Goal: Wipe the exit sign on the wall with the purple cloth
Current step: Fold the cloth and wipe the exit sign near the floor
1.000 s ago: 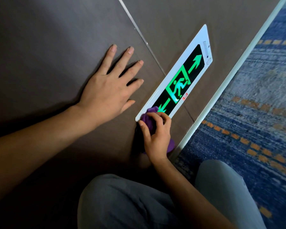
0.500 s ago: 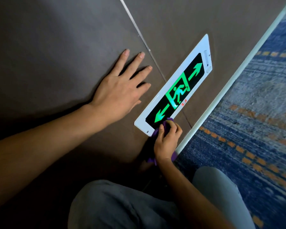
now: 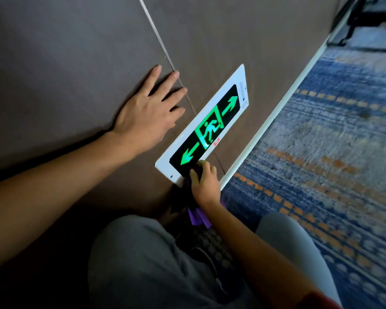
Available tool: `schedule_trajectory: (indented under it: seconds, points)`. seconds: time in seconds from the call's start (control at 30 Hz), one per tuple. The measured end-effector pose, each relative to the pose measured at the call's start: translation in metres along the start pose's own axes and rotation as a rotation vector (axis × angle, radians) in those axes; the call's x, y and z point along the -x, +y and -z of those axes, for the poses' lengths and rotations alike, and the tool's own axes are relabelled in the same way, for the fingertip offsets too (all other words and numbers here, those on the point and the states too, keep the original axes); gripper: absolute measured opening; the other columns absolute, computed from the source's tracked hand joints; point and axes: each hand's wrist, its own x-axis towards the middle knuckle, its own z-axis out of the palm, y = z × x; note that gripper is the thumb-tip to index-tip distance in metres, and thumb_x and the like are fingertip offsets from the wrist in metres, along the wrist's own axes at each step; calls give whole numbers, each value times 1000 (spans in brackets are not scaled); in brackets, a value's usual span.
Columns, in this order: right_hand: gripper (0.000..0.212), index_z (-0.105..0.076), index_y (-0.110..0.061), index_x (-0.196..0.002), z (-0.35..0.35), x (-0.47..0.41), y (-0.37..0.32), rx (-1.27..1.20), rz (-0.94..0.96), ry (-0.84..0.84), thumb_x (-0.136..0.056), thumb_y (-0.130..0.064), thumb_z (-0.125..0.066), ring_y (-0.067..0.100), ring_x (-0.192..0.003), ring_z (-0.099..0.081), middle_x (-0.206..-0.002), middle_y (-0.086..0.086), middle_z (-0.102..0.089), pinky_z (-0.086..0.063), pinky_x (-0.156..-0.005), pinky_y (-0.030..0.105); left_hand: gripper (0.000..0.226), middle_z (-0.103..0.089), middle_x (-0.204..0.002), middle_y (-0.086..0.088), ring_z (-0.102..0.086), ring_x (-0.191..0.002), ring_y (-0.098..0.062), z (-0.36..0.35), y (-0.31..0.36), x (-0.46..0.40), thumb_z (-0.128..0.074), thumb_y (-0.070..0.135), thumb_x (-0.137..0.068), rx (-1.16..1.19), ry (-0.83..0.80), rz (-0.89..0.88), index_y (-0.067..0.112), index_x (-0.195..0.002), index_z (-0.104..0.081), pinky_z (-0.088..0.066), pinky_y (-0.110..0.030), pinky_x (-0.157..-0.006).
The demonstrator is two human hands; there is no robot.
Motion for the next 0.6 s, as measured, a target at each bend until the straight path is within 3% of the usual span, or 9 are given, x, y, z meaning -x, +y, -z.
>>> schedule_trajectory:
  seconds: [0.13,0.27,0.4,0.53,0.6]
  points:
    - [32,-57,-25,-131,14,-15,3,-156,32,155,-101,-34,-60,20,-111,-60,-128,3,-55,-43,-90,28,46,-35,-165,-8,-13,-157,-41,-1,2,0,-62,35,-93,53,-4,35,26,-138,-59,-4,-64,-125]
    - [34,-53,-27,-135,38,-70,-7,-281,-73,354,-102,-33,-59,14,-111,-53,-134,4,-51,-42,-95,29,46,-35,-165,-10,-13,-157,-43,-1,2,-2,-66,22,-91,116,90,46,24,-136,-62,-7,-67,-124]
    - [35,-53,-22,-137,51,-110,-4,-216,-137,343,-103,-30,-58,12,-104,-53,-135,6,-51,-47,-88,24,53,-30,-167,-12,-5,-157,-44,1,1,-19,-53,18,-89,110,26,13,27,-142,-57,0,-67,-124]
    - [30,-56,-16,-130,36,-96,-2,-198,-118,308,-102,-26,-61,9,-96,-52,-129,7,-54,-36,-71,2,55,-35,-164,-13,-9,-157,-44,0,-2,-27,-36,24,-89,72,-45,-56,23,-141,-57,1,-67,-124]
    - [28,-57,-16,-128,21,-76,2,-235,-118,293,-102,-24,-62,7,-97,-51,-128,6,-53,-37,-74,7,52,-37,-162,-13,-12,-156,-44,-2,0,-26,-38,24,-91,60,-33,-46,22,-139,-58,2,-67,-124]
